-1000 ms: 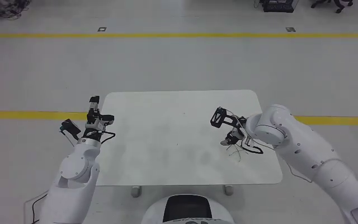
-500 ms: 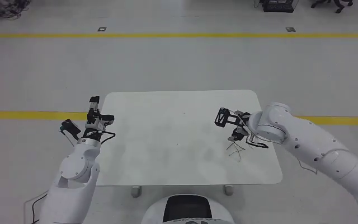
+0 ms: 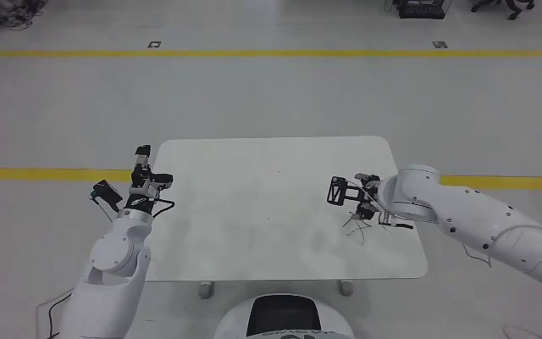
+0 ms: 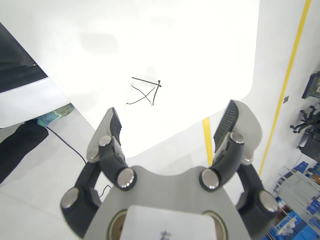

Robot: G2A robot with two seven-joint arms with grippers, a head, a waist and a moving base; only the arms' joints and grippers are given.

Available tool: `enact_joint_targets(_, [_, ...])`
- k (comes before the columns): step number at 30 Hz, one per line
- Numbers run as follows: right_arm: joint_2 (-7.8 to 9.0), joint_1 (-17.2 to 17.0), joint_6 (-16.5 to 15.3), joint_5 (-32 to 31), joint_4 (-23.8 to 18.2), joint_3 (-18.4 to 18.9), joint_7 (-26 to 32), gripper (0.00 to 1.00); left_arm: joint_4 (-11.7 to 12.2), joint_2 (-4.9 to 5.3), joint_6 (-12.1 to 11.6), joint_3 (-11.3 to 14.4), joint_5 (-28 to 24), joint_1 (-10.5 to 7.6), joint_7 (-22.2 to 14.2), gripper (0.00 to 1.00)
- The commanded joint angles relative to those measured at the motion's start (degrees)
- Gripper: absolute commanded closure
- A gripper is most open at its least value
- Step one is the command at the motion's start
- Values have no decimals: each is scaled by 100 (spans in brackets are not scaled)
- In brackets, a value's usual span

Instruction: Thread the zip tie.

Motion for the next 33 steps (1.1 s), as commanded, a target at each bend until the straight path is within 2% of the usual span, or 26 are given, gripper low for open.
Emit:
enact_joint_targets(1, [-11, -53, 0, -72, -65, -1, -4, 0, 0, 0, 0, 0, 0, 0, 0, 0])
enact_joint_targets(18, [-19, -124, 0, -137, -109, -1, -63, 0, 0, 0, 0, 0, 0, 0, 0, 0])
enact_joint_targets(22, [-18, -243, 0, 54, -26, -1, -407, 0, 0, 0, 0, 0, 0, 0, 0, 0])
enact_joint_targets(33, [-43, -390, 0, 793, 410, -1, -642, 0, 0, 0, 0, 0, 0, 0, 0, 0])
